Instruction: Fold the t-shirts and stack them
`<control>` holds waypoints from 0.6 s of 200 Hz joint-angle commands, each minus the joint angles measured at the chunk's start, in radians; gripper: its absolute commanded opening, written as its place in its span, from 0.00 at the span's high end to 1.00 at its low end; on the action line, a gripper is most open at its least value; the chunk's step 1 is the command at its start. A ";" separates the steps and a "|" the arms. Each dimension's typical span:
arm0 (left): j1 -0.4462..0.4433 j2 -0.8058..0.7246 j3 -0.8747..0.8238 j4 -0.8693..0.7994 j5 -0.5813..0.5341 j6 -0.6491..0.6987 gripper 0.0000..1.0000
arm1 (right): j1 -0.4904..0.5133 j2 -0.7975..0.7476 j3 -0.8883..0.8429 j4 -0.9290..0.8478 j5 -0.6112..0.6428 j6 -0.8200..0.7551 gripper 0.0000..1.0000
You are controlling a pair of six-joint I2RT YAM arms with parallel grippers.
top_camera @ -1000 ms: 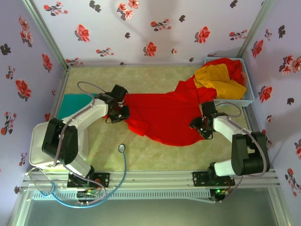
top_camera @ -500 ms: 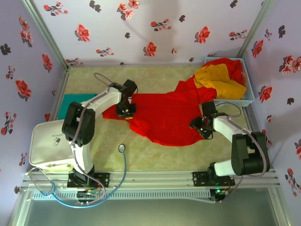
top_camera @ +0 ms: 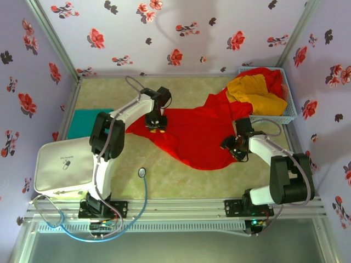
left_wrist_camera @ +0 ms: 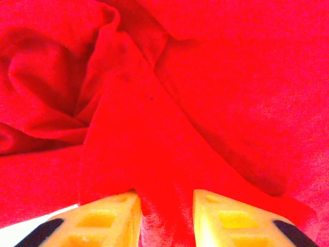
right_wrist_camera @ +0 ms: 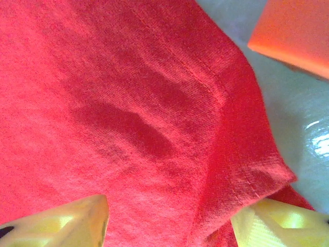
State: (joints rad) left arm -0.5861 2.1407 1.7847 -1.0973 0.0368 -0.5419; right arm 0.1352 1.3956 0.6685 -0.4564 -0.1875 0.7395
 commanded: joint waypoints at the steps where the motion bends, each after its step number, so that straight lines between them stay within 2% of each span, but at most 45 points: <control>1: -0.002 -0.046 -0.054 -0.018 -0.029 0.017 0.66 | -0.007 0.019 -0.008 -0.004 -0.018 -0.015 0.36; 73: 0.063 -0.423 -0.457 0.230 0.058 0.002 0.64 | 0.000 0.045 -0.010 0.011 -0.033 -0.018 0.36; 120: 0.094 -0.522 -0.743 0.513 0.092 -0.051 0.68 | 0.012 0.053 0.004 0.013 -0.033 -0.015 0.36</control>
State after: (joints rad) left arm -0.5087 1.6257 1.1503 -0.7696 0.0952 -0.5526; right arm 0.1360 1.4109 0.6731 -0.4297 -0.2108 0.7330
